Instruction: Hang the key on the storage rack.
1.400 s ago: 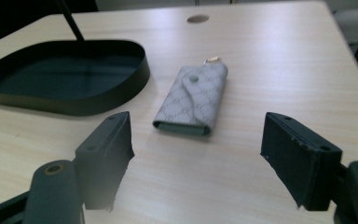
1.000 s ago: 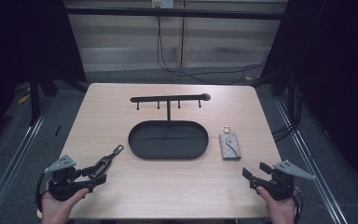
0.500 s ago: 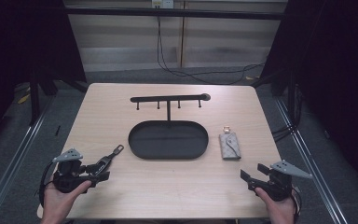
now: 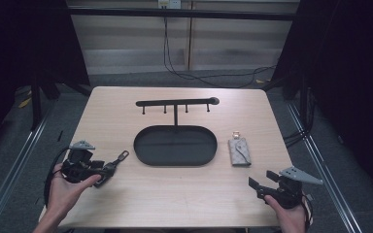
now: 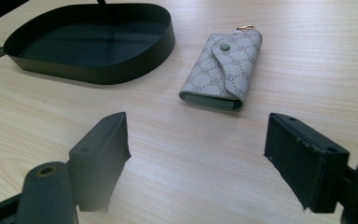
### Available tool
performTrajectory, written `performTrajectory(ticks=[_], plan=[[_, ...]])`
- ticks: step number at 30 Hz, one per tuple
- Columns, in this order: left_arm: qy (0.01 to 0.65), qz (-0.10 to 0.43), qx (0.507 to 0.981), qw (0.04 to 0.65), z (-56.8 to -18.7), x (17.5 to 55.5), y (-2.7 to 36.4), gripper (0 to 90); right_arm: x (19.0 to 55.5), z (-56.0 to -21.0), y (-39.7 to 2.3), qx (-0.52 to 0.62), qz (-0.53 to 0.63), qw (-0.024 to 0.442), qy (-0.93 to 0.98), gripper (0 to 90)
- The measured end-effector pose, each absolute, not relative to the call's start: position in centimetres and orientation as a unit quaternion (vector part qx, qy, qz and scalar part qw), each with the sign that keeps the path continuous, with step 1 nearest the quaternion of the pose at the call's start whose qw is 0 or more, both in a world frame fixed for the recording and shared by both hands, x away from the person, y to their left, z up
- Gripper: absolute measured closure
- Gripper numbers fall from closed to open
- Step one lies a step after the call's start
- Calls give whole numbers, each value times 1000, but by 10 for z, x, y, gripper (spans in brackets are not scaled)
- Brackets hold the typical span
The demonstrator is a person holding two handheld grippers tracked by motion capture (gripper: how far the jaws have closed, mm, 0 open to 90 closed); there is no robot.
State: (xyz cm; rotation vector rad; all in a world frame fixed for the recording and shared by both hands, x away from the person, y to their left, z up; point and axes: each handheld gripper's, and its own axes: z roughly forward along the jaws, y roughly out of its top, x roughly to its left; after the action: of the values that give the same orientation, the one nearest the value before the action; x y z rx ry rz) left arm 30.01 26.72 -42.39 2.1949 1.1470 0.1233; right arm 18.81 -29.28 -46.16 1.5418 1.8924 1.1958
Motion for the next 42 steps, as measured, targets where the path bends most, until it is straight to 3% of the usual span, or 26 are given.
performTrajectory(ticks=[11,24,42], plan=[[434,33,859,270,-425,335,265,440,188,-462,-292,551,431,203,686,214],[437,21,870,229,-429,362,255,552,190,-463,-291,548,426,199,691,214],[428,9,888,167,-439,388,236,608,191,-464,-292,549,426,195,692,214]])
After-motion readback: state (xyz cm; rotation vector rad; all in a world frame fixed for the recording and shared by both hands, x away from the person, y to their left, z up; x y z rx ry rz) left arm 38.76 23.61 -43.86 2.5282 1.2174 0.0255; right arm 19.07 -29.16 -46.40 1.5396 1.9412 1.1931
